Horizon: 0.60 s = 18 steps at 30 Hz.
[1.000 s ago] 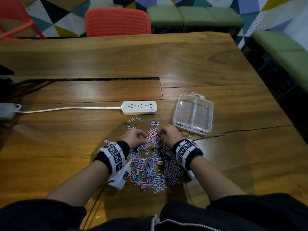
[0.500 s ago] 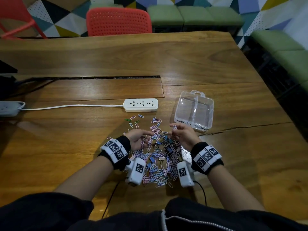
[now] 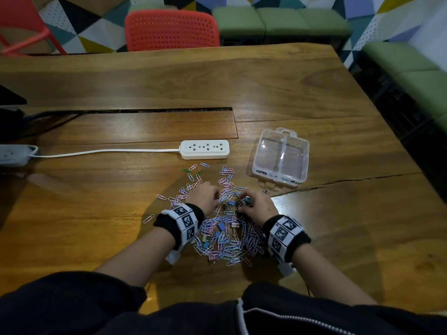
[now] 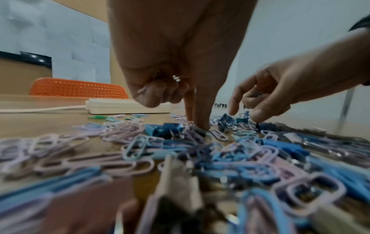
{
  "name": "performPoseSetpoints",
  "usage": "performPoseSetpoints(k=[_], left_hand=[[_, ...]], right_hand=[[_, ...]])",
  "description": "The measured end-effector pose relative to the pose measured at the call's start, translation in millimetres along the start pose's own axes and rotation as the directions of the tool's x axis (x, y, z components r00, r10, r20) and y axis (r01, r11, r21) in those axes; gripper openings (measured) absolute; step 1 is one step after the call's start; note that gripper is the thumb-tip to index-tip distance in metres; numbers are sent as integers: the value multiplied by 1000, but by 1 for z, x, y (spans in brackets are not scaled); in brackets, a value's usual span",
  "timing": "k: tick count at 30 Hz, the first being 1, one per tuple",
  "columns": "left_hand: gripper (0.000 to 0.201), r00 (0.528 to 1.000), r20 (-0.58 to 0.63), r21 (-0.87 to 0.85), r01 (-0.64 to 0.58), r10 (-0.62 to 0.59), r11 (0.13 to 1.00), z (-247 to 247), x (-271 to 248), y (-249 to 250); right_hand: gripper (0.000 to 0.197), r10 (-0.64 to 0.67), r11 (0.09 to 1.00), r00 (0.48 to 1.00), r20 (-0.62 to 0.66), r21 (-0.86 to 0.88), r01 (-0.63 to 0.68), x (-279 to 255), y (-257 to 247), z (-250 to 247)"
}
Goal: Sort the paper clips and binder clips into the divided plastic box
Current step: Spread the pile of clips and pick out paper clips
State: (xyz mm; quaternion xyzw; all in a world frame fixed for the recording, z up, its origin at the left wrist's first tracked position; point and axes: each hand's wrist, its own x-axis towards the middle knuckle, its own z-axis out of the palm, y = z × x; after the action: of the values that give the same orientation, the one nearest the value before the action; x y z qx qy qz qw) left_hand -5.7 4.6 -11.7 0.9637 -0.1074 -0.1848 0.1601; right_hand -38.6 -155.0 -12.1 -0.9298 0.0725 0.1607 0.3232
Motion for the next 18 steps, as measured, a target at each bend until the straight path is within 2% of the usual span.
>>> performPoseSetpoints(k=[3,4,6,9,11,13,15,17,18], left_hand=[[16,1000,-8,-15,-12,12,1000,1,-3,2],[13,1000,-7,-63,11,-11,998,2,-3,2],[21,995,24,-263,98,-95,960,1,-1,0],[26,981,118,-563,196,-156,803,-2,1,-3],[32,972,175,-727,237,-160,644,-5,2,-4],[33,965,205,-872,255,-161,418,-7,0,-6],[31,968,215,-933,242,-128,265,-9,-3,-7],[30,966,242,-954,253,-90,160,-9,-5,-9],[31,960,267,-954,275,-79,118,-8,-6,-10]], right_hand=[[18,-26,991,1000,7,-134,27,2,-1,2],[16,-37,986,999,9,-162,38,2,-2,1],[15,-50,981,999,16,-188,52,4,-4,1],[17,-53,973,998,45,-224,61,6,-5,3],[17,-46,980,997,63,-191,57,8,-3,5],[15,-38,994,998,48,-99,43,8,-2,6],[11,-11,996,1000,7,85,10,7,1,4],[17,54,926,999,7,374,-53,3,4,-3],[22,94,843,995,34,529,-98,-1,6,-8]])
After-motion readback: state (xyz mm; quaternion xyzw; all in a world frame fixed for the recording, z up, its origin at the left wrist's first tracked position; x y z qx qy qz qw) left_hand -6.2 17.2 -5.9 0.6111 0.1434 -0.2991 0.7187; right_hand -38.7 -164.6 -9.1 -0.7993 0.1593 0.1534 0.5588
